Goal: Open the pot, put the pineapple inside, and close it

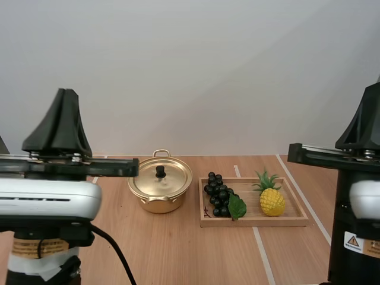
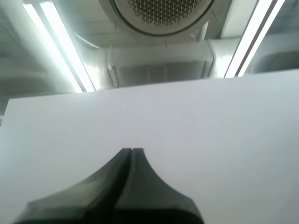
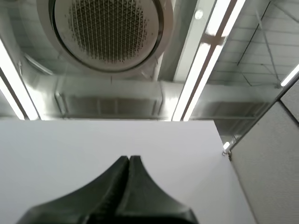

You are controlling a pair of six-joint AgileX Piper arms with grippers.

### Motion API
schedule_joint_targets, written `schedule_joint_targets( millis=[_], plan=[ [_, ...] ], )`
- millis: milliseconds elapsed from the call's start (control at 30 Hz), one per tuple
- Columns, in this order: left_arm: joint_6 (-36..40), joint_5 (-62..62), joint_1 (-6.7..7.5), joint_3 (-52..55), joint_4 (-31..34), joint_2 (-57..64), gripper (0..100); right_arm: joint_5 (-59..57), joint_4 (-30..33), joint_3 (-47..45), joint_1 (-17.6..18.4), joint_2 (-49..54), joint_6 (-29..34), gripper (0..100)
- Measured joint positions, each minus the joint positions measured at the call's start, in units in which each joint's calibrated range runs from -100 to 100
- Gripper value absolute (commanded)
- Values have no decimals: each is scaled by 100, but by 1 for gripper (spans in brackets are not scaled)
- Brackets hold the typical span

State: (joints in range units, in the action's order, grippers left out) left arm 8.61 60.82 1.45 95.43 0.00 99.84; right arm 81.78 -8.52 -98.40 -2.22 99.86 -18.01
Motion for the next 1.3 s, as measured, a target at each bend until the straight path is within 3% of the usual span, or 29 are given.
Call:
schedule_joint_targets(
  millis=[333, 633, 867, 1000, 1200, 1300],
  plan=[
    [37, -3632, 0, -2912, -622, -759, 0, -5605, -460, 2749, 0, -369, -729, 0],
    [37, -6082, -10, -5628, -725, -2422, 0, -8445, -472, 5064, -64, -1621, -1295, 0],
    [169, -9049, -97, -7388, -738, -3728, 0, -11056, -452, 6727, -432, -2672, -986, 0],
    [219, -10365, -107, -7983, -738, -4301, 0, -12701, -24, 7474, -533, -3459, -492, 0],
    [261, -10829, -107, -8196, -821, -4904, 0, -14445, 852, 7958, -541, -4342, -122, 0],
    [261, -11056, -107, -8196, -878, -5144, 0, -15206, 966, 7958, -541, -4657, -111, 0]
  ],
)
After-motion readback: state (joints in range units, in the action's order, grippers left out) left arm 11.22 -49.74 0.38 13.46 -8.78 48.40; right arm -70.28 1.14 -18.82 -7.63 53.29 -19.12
